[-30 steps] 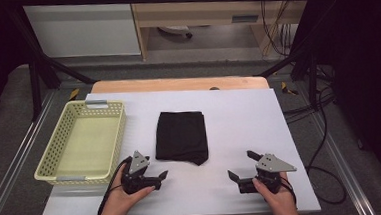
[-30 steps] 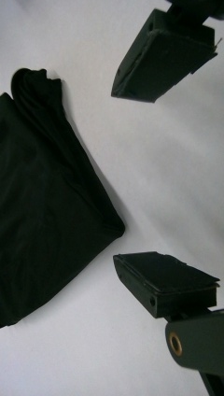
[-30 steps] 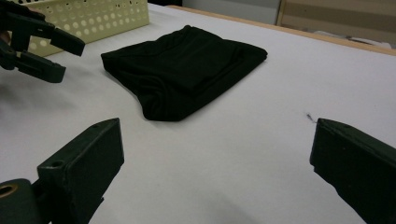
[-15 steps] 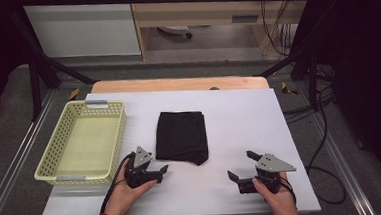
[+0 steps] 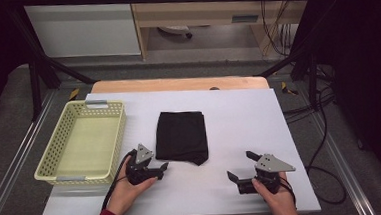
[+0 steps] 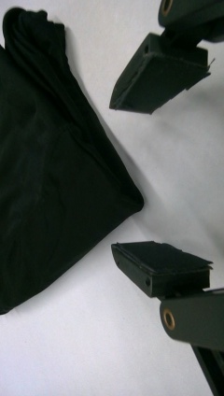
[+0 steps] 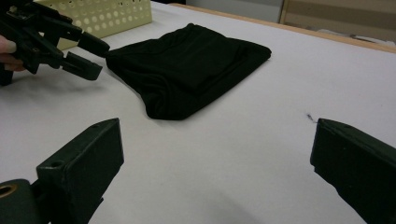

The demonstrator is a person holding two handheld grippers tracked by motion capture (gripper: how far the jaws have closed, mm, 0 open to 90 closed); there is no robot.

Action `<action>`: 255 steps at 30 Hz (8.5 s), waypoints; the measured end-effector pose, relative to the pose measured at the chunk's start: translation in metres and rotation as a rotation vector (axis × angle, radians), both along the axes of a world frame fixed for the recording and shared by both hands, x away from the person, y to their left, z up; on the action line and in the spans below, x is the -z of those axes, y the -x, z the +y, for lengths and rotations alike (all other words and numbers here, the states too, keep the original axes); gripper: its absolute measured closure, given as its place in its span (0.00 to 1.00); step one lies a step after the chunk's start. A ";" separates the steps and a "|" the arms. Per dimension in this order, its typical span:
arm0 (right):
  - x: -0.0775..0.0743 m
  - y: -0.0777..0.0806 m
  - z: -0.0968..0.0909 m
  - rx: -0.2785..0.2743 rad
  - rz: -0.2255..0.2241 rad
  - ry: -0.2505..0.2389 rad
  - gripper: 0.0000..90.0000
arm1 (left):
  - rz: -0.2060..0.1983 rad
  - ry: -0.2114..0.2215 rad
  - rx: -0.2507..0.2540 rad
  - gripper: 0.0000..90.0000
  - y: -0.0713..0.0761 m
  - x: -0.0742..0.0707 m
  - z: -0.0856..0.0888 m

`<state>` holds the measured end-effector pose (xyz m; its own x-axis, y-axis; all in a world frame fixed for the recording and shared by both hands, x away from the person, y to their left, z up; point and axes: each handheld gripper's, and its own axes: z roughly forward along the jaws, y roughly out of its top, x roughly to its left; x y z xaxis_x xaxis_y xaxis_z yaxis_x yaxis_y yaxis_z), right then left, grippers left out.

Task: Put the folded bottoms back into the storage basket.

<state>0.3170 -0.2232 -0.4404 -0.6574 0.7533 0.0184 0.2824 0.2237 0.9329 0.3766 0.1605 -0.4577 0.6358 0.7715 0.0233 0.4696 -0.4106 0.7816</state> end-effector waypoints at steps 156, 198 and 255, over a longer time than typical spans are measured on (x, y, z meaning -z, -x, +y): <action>0.021 0.019 0.142 -0.280 0.195 0.177 0.18 | 0.094 -0.030 0.124 0.95 0.102 -0.006 0.043; 0.020 0.024 0.139 -0.278 0.156 0.236 0.85 | 0.098 -0.005 0.101 0.95 0.097 -0.006 0.045; 0.019 0.028 0.135 -0.295 0.183 0.212 0.86 | -0.034 -0.008 -0.206 0.33 -0.020 -0.028 -0.007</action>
